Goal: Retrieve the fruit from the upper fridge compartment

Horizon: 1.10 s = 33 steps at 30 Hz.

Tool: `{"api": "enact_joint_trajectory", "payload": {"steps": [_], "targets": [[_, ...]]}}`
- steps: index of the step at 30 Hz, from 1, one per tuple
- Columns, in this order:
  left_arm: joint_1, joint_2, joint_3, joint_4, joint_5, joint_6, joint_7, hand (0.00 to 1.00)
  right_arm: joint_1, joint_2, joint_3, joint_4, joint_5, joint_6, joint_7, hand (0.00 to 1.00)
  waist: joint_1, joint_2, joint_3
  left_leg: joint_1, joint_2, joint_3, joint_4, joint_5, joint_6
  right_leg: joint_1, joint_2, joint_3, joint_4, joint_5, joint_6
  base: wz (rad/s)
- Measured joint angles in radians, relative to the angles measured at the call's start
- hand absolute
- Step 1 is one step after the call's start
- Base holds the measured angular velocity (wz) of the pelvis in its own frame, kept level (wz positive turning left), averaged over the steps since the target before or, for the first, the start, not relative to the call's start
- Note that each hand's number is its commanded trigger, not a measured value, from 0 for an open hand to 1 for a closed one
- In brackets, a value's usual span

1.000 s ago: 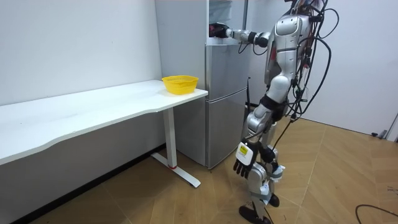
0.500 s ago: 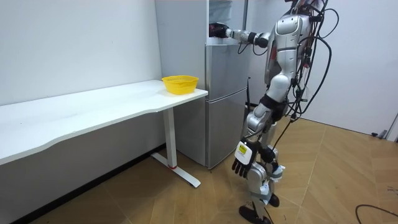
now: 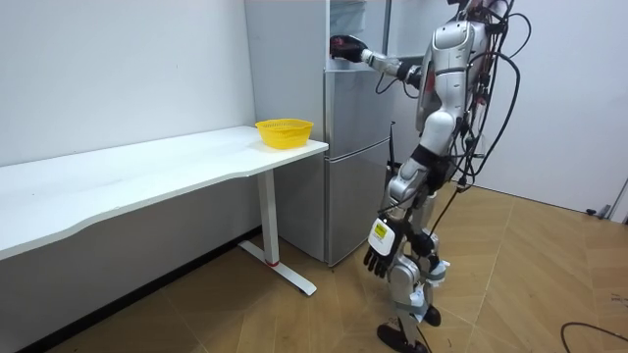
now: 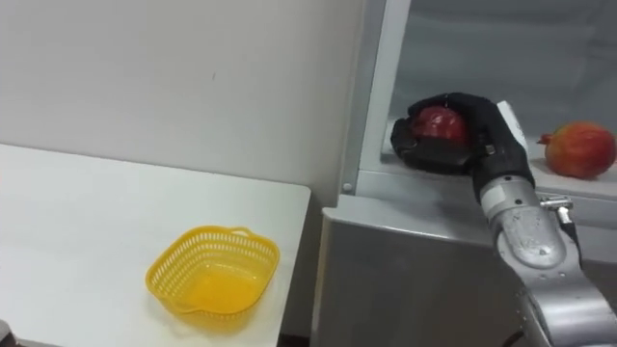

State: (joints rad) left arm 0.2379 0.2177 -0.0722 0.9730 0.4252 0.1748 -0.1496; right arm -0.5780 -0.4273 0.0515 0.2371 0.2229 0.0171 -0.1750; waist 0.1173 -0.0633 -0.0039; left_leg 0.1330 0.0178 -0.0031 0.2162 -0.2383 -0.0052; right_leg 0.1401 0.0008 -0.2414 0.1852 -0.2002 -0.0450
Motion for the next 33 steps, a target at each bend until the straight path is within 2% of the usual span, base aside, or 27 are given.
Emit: {"api": "enact_joint_trajectory", "payload": {"steps": [5,9,11,15,17,20,23,26,30,33], "targets": [[0.014,-0.008,0.000,-0.004,0.001,-0.054,0.018,0.00,0.211,0.066,-0.017,-0.275,-0.066,-0.029,-0.049,1.00,-0.010,0.024,0.0014,0.000,0.001,0.008,-0.004,0.000,0.000,-0.004,0.002,0.015,0.000,0.000,0.000,-0.04],[0.019,-0.013,0.001,-0.003,-0.002,-0.091,0.032,0.00,0.314,0.096,-0.017,-0.369,-0.147,-0.045,-0.072,1.00,-0.021,0.033,-0.0007,-0.003,0.003,0.029,-0.005,0.000,0.000,-0.016,0.002,0.031,0.005,0.000,0.000,-0.15],[0.022,-0.014,-0.005,0.004,-0.001,-0.102,0.040,0.00,0.364,0.118,-0.016,-0.412,-0.185,-0.080,-0.095,1.00,-0.036,0.035,-0.0005,-0.001,0.003,0.034,-0.006,0.000,0.000,-0.019,0.001,0.034,0.009,0.000,0.000,-0.05],[0.021,-0.020,-0.006,0.042,-0.001,-0.128,0.048,0.00,0.403,0.131,-0.024,-0.486,-0.269,-0.115,-0.142,1.00,-0.058,0.033,-0.0008,0.000,0.003,0.048,-0.011,0.000,0.000,-0.029,0.002,0.046,0.018,0.000,0.000,-0.12],[0.020,-0.023,-0.006,0.073,-0.001,-0.141,0.045,0.00,0.423,0.147,-0.036,-0.541,-0.354,-0.166,-0.181,1.00,-0.060,0.032,-0.0011,0.003,0.004,0.060,-0.011,0.000,0.000,-0.035,0.003,0.056,0.018,0.000,0.000,-0.16],[0.026,-0.024,-0.010,0.078,-0.001,-0.147,0.030,0.00,0.439,0.173,-0.033,-0.598,-0.446,-0.214,-0.220,1.00,-0.059,0.031,-0.0008,0.003,0.004,0.069,-0.012,0.000,0.000,-0.039,0.006,0.064,0.017,0.000,0.001,-0.07],[0.028,-0.028,-0.011,0.086,-0.002,-0.163,0.029,0.00,0.441,0.175,-0.009,-0.625,-0.508,-0.259,-0.235,1.00,-0.054,0.032,-0.0001,0.000,0.006,0.082,-0.012,0.000,0.000,-0.046,0.010,0.074,0.017,0.000,0.000,-0.08],[0.013,-0.027,-0.029,0.092,-0.003,-0.168,0.029,0.00,0.462,0.175,0.060,-0.656,-0.569,-0.279,-0.235,1.00,-0.053,0.031,-0.0019,-0.012,0.007,0.083,-0.014,0.000,0.000,-0.061,0.005,0.075,0.018,0.000,0.000,-0.01],[-0.027,-0.027,-0.052,0.130,-0.002,-0.176,0.028,0.00,0.472,0.175,0.151,-0.656,-0.615,-0.281,-0.184,1.00,-0.037,0.036,-0.0006,-0.004,0.007,0.083,-0.019,0.000,0.000,-0.055,0.007,0.074,0.019,0.000,0.000,-0.02],[-0.040,-0.027,-0.053,0.151,-0.003,-0.177,0.029,0.00,0.474,0.175,0.204,-0.656,-0.649,-0.281,-0.139,1.00,-0.024,0.032,-0.0027,-0.005,0.007,0.082,-0.023,0.000,0.000,-0.056,0.007,0.071,0.017,0.000,0.000,0.01]]}}
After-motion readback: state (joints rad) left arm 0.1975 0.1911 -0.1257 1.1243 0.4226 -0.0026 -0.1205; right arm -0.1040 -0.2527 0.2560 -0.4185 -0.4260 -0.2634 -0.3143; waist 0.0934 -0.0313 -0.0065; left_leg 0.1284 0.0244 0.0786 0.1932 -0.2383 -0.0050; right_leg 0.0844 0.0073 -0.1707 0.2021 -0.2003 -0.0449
